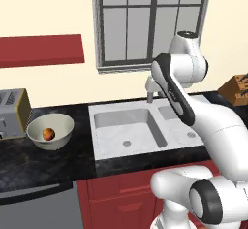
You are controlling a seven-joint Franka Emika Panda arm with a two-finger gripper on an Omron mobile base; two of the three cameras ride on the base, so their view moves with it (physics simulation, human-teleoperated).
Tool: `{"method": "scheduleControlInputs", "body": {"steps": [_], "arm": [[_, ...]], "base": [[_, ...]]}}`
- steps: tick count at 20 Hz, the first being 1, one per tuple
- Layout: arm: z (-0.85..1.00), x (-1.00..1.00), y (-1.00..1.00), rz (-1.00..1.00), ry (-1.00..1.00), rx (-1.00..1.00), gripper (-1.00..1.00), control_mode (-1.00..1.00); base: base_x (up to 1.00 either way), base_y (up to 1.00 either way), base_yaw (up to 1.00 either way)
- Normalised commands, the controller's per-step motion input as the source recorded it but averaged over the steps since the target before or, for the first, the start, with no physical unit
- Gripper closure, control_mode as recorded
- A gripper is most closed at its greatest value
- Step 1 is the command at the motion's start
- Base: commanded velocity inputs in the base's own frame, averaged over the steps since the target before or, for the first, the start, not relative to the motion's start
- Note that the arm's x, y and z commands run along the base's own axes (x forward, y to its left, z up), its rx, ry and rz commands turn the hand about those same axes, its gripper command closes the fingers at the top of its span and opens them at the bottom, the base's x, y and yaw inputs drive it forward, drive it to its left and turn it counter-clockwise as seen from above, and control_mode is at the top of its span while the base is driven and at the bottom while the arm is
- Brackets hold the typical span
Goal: Move the glass cup from next to the sink to the open cabinet. Then, move the bowl with the peach to the fridge to clear the area for faucet cleaning.
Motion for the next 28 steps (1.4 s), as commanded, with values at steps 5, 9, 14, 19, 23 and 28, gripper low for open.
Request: {"method": "scheduleControlInputs", "body": {"steps": [5,9,14,19,23,28], "arm": [[-0.02,-0.07,-0.02,0.0,0.02,0.0,-1.0,-1.0],[-0.24,-0.63,-0.02,-0.02,0.03,0.09,-1.0,-1.0],[-0.05,-0.2,0.0,-0.01,-0.01,0.03,-1.0,1.0],[0.0,0.0,0.0,0.0,0.0,0.0,-1.0,1.0],[0.0,0.0,0.0,0.0,0.0,0.0,-1.0,1.0],[0.0,0.0,0.0,0.0,0.0,0.0,-1.0,1.0]], "base": [[0.0,0.0,0.0],[0.0,0.0,0.0],[-0.78,0.13,-0.01],[-0.15,0.95,-0.06],[0.09,1.0,-0.05],[0.04,1.0,-0.01]]}}
